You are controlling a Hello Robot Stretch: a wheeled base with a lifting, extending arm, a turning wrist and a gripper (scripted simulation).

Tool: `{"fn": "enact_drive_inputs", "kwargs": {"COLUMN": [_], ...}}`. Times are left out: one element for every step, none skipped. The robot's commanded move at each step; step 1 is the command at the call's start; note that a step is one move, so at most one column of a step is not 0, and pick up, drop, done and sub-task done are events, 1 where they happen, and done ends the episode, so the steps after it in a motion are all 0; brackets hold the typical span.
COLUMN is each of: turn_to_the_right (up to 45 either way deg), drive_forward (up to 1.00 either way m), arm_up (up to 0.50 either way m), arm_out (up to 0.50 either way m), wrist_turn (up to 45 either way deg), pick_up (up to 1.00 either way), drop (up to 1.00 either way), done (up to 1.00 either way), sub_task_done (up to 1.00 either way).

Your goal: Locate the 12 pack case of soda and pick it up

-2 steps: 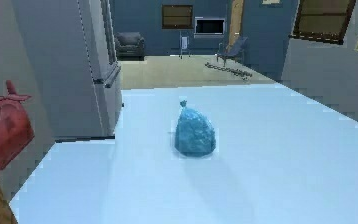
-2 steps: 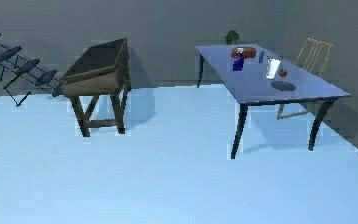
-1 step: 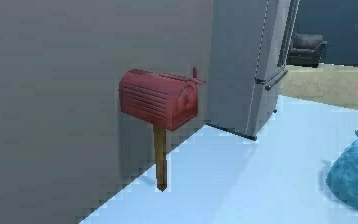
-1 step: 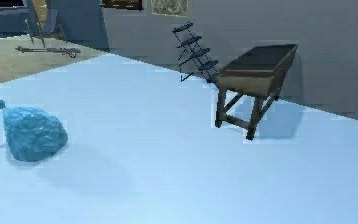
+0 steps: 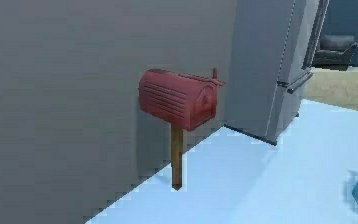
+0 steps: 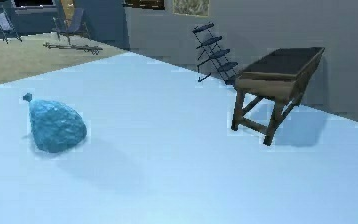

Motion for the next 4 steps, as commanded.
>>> {"fn": "enact_drive_inputs", "kwargs": {"turn_to_the_right": [-3.0,0.0,-45.0,-33.0], "drive_forward": [0.0,0.7,0.0,0.0], "arm_up": [0.0,0.0,0.0,0.0], "arm_out": [0.0,0.0,0.0,0.0], "wrist_turn": [0.0,0.0,0.0,0.0], "pick_up": [0.0,0.0,0.0,0.0], "drop": [0.0,0.0,0.0,0.0], "done": [0.0,0.0,0.0,0.0], "sub_task_done": [0.0,0.0,0.0,0.0]}}
